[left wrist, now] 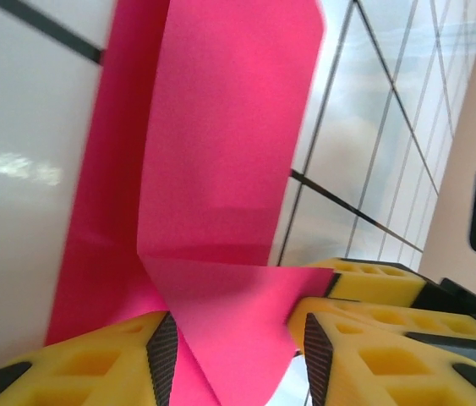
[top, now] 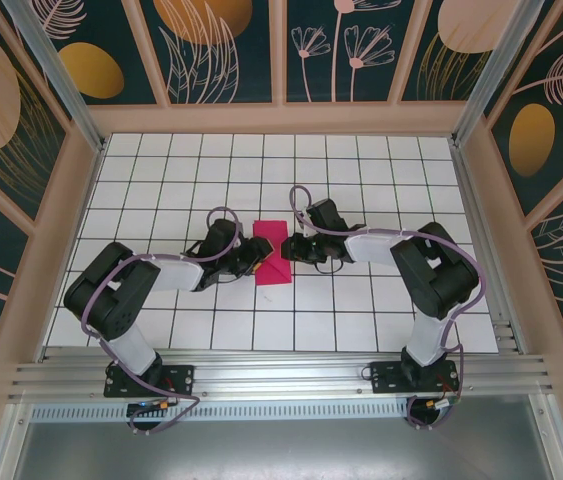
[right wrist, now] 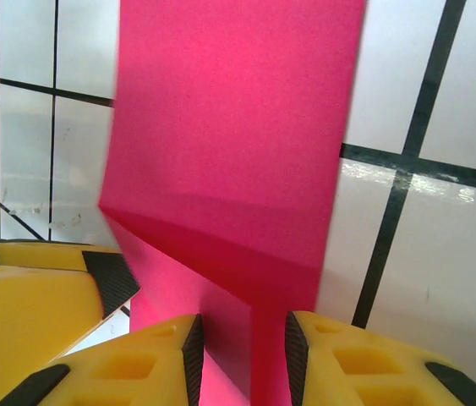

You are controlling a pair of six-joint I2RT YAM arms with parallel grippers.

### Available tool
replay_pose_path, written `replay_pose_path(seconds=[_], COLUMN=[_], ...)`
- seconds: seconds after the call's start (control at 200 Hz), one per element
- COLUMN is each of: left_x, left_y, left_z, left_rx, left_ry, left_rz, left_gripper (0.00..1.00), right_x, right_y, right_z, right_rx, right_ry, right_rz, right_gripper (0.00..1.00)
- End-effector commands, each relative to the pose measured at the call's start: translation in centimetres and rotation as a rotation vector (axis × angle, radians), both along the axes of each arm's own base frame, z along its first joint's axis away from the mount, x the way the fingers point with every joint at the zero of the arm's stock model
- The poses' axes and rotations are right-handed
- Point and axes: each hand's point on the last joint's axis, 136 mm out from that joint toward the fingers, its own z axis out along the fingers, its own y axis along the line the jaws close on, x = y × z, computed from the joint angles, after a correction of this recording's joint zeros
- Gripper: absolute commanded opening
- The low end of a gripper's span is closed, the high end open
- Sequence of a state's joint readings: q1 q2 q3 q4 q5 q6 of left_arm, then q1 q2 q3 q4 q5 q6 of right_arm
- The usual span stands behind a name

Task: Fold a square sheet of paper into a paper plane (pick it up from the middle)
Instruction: Turn over the paper at the center of the table.

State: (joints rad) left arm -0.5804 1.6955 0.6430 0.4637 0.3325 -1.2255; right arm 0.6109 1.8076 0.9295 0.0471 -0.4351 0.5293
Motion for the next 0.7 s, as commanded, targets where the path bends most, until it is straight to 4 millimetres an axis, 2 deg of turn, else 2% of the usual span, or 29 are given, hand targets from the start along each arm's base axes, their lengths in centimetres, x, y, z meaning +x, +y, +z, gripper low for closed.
replay_pose_path(seconds=[0.0, 0.13, 0.385, 0.696], left_x=[1.2, 1.0, 0.8, -0.2], left_y=[-0.9, -1.0, -1.7, -1.8], left_z=[0.5, -0.2, 1.0, 0.7], left_rx=[-0.003, -0.002, -0.06, -0.056], left_ry=[-0.068, -0.057, -0.125, -0.142], left_rz=[-0.043, -0.053, -0.096, -0.151], left_gripper=[0.46, 0.46, 0.44, 0.4], right_x=[0.4, 0.5, 0.6, 0.7], right_y=[-0.3, -0.5, -1.1, -1.3], right_z=[-0.3, -0.3, -0.5, -1.3], right_rx=[-0.014, -0.012, -0.006, -0.014], right_ry=[-0.004, -0.003, 0.008, 0.029], right_rz=[-0.002, -0.007, -0.031, -0.041], right_gripper=[0.33, 0.32, 0.31, 0.27])
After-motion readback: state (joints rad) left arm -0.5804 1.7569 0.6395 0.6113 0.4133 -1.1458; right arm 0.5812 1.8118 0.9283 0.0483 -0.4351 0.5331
